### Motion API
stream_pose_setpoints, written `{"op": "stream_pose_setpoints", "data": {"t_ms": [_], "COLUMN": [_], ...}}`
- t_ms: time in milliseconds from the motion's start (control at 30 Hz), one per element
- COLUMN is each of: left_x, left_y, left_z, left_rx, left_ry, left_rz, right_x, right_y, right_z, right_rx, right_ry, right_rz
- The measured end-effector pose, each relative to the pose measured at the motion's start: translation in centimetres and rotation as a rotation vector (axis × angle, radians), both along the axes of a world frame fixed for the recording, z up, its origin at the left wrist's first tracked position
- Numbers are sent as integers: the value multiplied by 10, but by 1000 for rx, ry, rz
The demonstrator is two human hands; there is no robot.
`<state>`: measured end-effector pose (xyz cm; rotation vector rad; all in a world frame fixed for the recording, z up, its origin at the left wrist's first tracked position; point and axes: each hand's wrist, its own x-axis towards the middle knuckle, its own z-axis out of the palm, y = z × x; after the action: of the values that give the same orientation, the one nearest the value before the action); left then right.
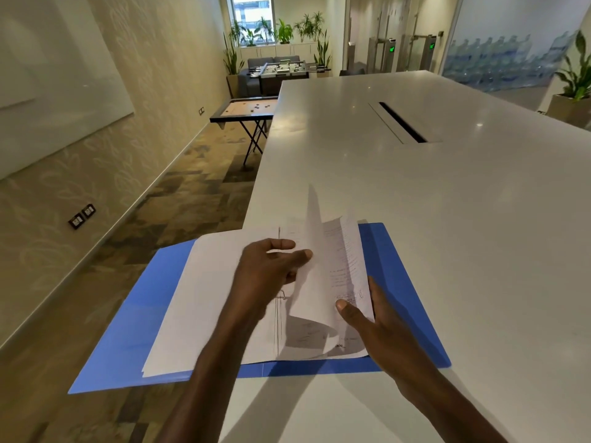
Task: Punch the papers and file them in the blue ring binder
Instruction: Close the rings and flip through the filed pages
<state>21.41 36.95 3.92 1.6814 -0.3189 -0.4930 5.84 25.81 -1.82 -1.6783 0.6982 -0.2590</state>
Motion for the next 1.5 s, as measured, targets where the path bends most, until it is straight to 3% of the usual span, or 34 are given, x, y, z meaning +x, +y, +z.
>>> {"op": "stream_pose_setpoints", "data": {"t_ms": [200, 400, 933, 1333, 1500], "left_x": [31, 52, 109, 104, 87], "left_y": [56, 114, 174, 161, 135], "left_z": [24, 28, -64, -71, -42], "left_rx": [-45, -1, 293, 758, 577], "left_ry": [-65, -87, -10, -57, -208], "left_rz": [179, 212, 478, 329, 332], "right_x": [-2, 0, 4, 1, 1], "right_y": [1, 1, 1, 0, 1], "right_z": [0, -7, -9, -9, -11], "right_rx": [-9, -18, -39, -30, -28], "right_ry": [-11, -27, -47, -42, -62], "right_rz": [58, 52, 43, 43, 40]}}
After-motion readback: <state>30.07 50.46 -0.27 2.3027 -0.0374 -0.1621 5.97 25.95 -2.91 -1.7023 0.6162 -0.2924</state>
